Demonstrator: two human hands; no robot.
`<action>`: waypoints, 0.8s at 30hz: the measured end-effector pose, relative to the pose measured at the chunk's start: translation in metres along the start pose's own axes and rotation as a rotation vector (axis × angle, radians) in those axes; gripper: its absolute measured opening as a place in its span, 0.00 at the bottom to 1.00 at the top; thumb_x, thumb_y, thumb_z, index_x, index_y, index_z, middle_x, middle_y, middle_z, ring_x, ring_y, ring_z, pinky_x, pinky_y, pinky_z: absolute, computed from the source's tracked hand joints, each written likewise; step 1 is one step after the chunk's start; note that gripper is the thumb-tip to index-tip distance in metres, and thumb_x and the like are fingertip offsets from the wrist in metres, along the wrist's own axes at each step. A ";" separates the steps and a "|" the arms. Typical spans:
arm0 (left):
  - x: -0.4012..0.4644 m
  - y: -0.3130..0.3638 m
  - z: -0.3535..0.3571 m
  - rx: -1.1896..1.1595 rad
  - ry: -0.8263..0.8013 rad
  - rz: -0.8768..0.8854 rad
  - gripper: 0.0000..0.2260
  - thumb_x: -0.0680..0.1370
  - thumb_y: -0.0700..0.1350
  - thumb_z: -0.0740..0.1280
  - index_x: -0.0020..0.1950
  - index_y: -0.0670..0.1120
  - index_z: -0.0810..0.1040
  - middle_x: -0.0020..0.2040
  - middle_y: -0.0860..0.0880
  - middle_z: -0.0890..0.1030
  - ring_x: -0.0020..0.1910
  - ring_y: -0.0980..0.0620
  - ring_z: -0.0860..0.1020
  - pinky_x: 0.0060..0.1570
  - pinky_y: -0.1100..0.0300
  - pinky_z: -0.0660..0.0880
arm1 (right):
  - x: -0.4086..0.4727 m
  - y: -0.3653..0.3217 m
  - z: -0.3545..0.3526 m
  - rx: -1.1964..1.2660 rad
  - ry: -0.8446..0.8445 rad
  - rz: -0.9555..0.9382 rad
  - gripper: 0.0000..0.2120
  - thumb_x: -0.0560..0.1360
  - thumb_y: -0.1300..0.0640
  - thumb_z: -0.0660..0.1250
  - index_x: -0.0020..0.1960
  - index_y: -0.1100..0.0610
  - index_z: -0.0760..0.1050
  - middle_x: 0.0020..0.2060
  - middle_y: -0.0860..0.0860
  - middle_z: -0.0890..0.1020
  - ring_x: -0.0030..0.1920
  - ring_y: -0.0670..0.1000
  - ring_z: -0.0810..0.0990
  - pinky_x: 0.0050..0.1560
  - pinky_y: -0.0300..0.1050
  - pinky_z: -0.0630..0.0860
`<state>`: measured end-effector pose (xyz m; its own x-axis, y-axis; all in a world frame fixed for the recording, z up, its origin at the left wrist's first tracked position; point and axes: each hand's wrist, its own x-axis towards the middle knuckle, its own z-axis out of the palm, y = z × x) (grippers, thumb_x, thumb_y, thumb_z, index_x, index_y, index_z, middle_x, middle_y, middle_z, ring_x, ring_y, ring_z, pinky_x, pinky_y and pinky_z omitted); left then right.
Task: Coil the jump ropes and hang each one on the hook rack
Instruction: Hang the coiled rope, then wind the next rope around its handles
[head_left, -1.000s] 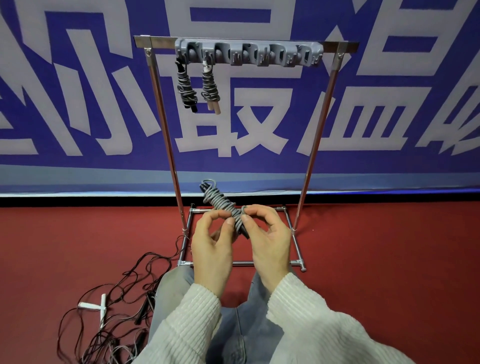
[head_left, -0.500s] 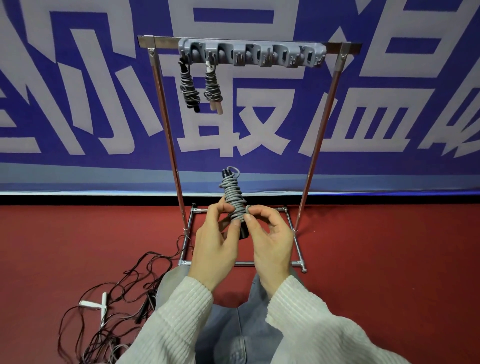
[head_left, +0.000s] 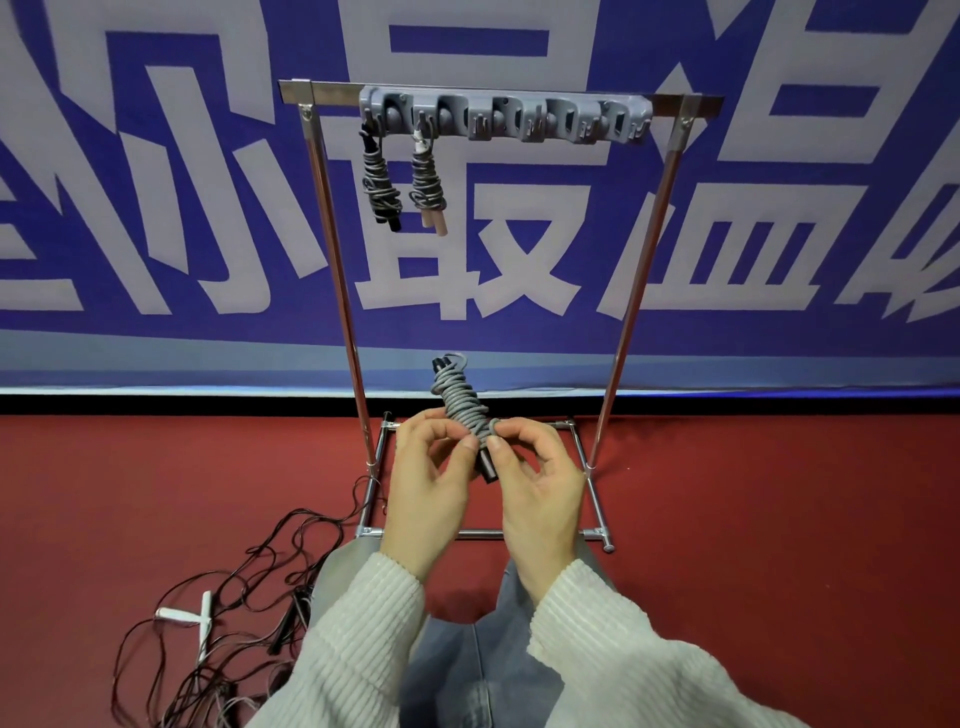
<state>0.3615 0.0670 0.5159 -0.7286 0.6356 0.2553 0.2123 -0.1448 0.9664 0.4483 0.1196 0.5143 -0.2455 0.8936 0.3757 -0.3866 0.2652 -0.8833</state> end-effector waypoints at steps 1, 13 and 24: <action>0.001 0.001 -0.001 -0.053 -0.002 -0.047 0.02 0.81 0.36 0.67 0.53 0.38 0.77 0.64 0.46 0.77 0.55 0.50 0.83 0.52 0.56 0.82 | 0.000 0.002 -0.002 -0.014 -0.004 -0.013 0.15 0.76 0.73 0.69 0.47 0.52 0.82 0.47 0.51 0.83 0.48 0.43 0.83 0.48 0.36 0.79; 0.004 0.014 0.002 -0.414 0.080 -0.393 0.09 0.81 0.35 0.67 0.59 0.33 0.77 0.51 0.36 0.85 0.47 0.44 0.84 0.52 0.53 0.83 | 0.003 0.013 0.003 -0.194 -0.073 -0.155 0.13 0.75 0.64 0.71 0.48 0.46 0.81 0.48 0.42 0.82 0.53 0.51 0.83 0.53 0.48 0.80; 0.002 -0.005 -0.006 0.425 0.025 0.166 0.03 0.82 0.40 0.66 0.49 0.47 0.77 0.45 0.52 0.82 0.45 0.53 0.81 0.50 0.51 0.79 | 0.008 0.010 -0.007 -0.235 -0.084 -0.210 0.12 0.76 0.64 0.70 0.50 0.46 0.81 0.49 0.41 0.81 0.52 0.51 0.83 0.49 0.53 0.82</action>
<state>0.3553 0.0645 0.5121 -0.6769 0.6104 0.4113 0.5720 0.0845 0.8159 0.4483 0.1317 0.5062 -0.2585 0.7804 0.5694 -0.2229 0.5253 -0.8212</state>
